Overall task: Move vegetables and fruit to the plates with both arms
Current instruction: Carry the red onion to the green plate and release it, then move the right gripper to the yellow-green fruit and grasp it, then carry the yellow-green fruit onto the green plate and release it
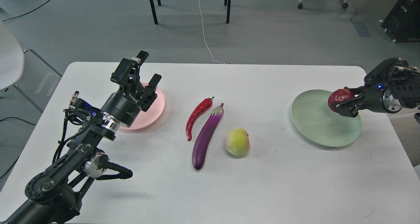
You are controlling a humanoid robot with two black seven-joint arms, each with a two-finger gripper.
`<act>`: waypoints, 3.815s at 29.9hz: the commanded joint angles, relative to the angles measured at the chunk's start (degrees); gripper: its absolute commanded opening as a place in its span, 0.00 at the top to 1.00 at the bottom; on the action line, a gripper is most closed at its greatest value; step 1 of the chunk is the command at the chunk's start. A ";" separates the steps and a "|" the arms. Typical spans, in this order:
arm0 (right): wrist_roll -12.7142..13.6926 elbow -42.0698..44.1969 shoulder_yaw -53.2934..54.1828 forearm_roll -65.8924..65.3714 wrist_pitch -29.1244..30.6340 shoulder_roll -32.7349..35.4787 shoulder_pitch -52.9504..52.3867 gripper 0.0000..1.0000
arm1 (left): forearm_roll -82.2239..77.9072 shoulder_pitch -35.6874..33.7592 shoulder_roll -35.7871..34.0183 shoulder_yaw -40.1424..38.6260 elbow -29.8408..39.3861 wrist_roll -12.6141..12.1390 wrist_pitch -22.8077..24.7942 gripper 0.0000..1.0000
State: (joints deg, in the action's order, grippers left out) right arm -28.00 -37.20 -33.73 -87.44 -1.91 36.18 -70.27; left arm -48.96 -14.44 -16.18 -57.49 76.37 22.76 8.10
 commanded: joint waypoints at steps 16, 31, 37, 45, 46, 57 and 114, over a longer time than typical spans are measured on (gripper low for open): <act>0.00 -18.94 9.82 7.00 2.26 5.12 -7.41 0.01 | -0.09 -0.06 0.27 -0.08 0.00 0.00 -0.01 0.02; 0.00 -31.71 5.62 15.72 15.45 -7.77 -16.04 0.01 | -0.09 0.12 -0.52 -0.78 0.00 0.00 -0.01 0.02; 0.00 -29.25 0.16 15.63 15.45 -15.08 -16.04 0.01 | -0.09 0.20 -0.52 -0.87 0.00 0.00 -0.19 0.02; 0.00 -23.63 -3.45 15.54 15.27 -21.50 -15.07 0.01 | -0.09 0.29 -0.61 -0.87 0.00 0.00 -0.19 0.02; 0.00 -22.93 -3.53 15.63 15.18 -22.29 -14.98 0.01 | -0.09 0.29 -0.61 -0.87 0.00 0.00 -0.19 0.02; 0.00 -21.16 -6.43 15.54 15.18 -25.90 -14.90 0.02 | 0.00 0.29 -1.22 -0.95 0.00 0.00 -0.19 0.02; 0.00 -21.16 -8.63 -0.28 7.10 6.71 -12.44 0.42 | -0.09 0.03 -1.31 0.10 0.80 -0.09 0.16 0.02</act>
State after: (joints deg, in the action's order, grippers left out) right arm -28.01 -58.89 -42.58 -87.82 6.06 43.33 -83.27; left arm -49.04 -14.42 -17.64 -57.43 77.24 22.68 8.26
